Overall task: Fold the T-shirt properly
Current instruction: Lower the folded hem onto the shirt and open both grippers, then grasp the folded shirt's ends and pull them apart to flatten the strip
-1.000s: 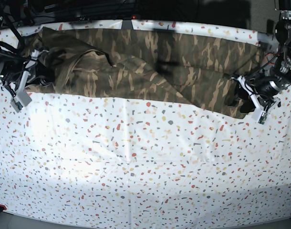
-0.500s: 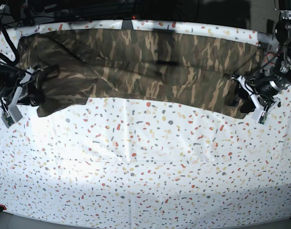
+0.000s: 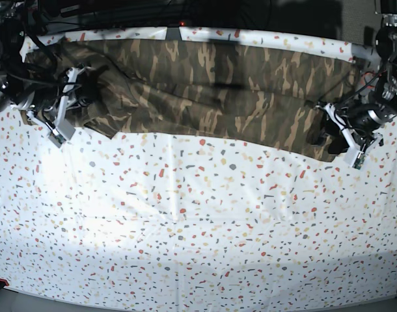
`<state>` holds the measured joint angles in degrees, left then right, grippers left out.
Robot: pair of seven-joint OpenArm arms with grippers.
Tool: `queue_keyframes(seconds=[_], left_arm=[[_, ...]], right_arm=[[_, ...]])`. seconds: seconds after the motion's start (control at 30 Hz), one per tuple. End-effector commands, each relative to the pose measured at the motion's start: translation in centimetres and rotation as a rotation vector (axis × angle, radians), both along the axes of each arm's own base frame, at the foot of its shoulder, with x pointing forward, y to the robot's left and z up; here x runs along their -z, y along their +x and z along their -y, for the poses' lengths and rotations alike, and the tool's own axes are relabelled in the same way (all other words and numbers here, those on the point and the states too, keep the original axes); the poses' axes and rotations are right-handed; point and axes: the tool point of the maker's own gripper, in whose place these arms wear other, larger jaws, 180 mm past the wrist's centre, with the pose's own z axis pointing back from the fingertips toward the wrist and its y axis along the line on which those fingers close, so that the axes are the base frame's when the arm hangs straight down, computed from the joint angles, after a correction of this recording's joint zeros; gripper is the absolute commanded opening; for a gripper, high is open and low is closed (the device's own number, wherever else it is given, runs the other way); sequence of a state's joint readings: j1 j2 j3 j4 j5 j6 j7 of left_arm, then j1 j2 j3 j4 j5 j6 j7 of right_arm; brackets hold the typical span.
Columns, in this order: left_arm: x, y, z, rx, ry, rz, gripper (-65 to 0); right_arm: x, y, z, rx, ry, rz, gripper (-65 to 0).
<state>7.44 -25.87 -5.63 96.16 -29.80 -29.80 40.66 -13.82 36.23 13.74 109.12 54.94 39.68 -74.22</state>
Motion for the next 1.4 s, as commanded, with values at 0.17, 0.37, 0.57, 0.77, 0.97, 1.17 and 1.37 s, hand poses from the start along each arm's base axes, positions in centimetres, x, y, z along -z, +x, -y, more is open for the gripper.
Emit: queue_keyframes(seconds=[0.17,0.37,0.57,0.77,0.97,1.17,1.37], left_arm=[[-1.6,0.9,-0.1,0.002,-0.01,0.054,-37.5],[-1.6,0.9,-0.1,0.002,-0.01,0.054,-37.5],[-1.6,0.9,-0.1,0.002,-0.01,0.054,-37.5],[-1.6,0.9,-0.1,0.002,-0.008,0.053,-37.5],[-1.5,0.9,-0.2,0.002,0.002,0.053,-37.4],[-1.5,0.9,-0.2,0.002,0.001,0.054,-37.5],[-1.8,0.7,0.4,0.003,-0.057,0.049,-37.5]], right_arm=[[-0.5,-1.0,1.8,-0.037,-0.065,-0.029,-65.0],[0.4,-0.9,5.2,-0.013,-0.256,-0.027,-65.0],[0.4,-0.3,6.4,0.002,-0.322,0.007,-65.0],[0.4,0.1,8.7,0.019,-0.449,0.023,-45.8],[-1.3,2.1,13.6,0.167,-0.703,0.143,-37.2],[-3.1,4.5,13.2,0.337,-0.622,0.263,-37.2],[-4.6,5.4,2.9,0.154,-0.181,0.355,-37.3]])
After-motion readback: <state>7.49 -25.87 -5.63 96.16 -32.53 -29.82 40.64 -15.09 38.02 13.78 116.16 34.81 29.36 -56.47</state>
